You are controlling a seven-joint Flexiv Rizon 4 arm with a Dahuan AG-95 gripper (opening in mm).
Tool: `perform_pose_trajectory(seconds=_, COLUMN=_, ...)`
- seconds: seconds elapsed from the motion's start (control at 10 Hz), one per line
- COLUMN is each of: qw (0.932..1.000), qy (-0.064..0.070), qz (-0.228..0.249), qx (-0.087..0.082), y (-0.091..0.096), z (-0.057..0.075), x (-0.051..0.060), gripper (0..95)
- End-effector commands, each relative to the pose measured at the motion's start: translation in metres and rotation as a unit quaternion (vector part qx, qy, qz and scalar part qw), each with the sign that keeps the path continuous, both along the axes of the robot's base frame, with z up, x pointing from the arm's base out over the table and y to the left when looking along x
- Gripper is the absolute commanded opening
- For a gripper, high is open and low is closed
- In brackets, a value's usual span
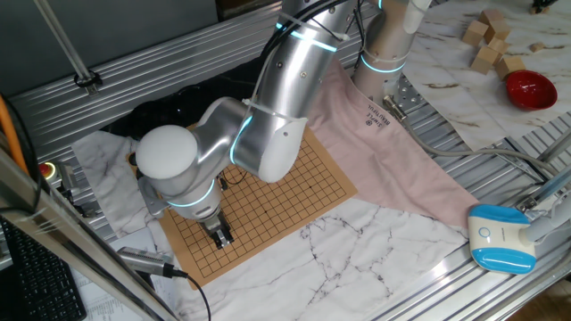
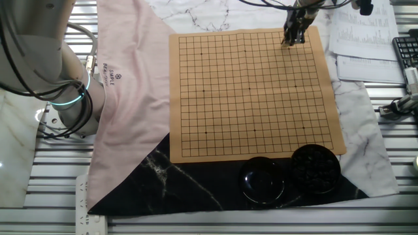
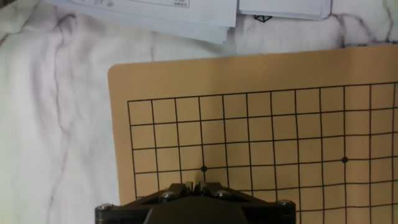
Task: Play the first move as black on the 3-4 point in the upper right corner of the Go board
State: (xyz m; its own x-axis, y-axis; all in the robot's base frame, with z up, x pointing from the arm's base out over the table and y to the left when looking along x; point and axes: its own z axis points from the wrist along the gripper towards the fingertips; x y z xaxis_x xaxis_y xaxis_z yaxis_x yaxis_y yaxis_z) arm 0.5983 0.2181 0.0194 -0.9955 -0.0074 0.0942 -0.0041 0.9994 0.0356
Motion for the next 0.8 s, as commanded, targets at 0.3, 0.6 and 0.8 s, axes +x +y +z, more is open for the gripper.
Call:
perform_pose_trajectory(seconds=0.3, qw=0.999, qy=0.006, qz=-0.018, qx=0.041, y=0.0007, z=-0.0008, x=0.001, gripper=0.0)
perform_pose_trajectory(seconds=0.6, qw=0.9979, qy=0.006, qz=-0.019, qx=0.061, y=0.0007, z=-0.0008, x=0.001, gripper=0.0)
perform_pose_trajectory(seconds=0.8, qw=0.9975, qy=0.006, qz=-0.017, qx=0.069, y=0.0015, z=-0.0013, x=0.0008, gripper=0.0)
